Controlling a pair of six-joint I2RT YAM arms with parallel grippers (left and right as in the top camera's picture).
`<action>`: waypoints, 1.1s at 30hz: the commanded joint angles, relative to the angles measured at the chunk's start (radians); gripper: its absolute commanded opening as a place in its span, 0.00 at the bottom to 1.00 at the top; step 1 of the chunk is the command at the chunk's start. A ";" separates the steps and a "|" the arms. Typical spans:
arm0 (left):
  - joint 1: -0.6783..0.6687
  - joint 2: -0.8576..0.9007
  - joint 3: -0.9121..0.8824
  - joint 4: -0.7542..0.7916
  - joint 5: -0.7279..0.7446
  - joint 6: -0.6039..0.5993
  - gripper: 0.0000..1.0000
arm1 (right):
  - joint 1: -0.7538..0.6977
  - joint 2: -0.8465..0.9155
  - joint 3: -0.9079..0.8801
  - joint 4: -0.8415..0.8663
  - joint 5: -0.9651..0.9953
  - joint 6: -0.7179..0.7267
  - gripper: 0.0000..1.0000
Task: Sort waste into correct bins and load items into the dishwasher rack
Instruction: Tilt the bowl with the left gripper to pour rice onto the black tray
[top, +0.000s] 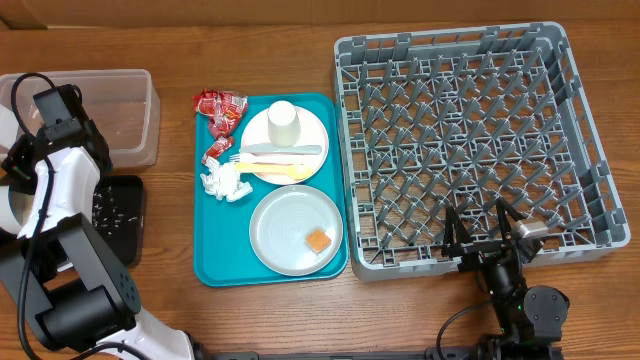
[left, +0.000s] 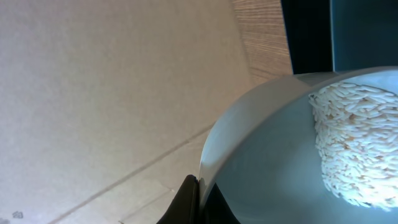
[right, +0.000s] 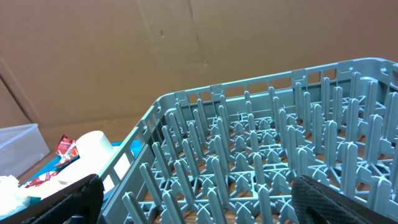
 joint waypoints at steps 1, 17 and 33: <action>0.005 0.002 0.014 0.024 -0.033 0.079 0.04 | 0.006 -0.011 -0.010 0.006 -0.004 -0.004 1.00; 0.006 0.001 0.013 -0.048 0.024 0.069 0.04 | 0.006 -0.011 -0.010 0.006 -0.004 -0.004 1.00; -0.006 0.001 0.012 -0.029 0.025 0.097 0.04 | 0.006 -0.011 -0.010 0.006 -0.004 -0.004 1.00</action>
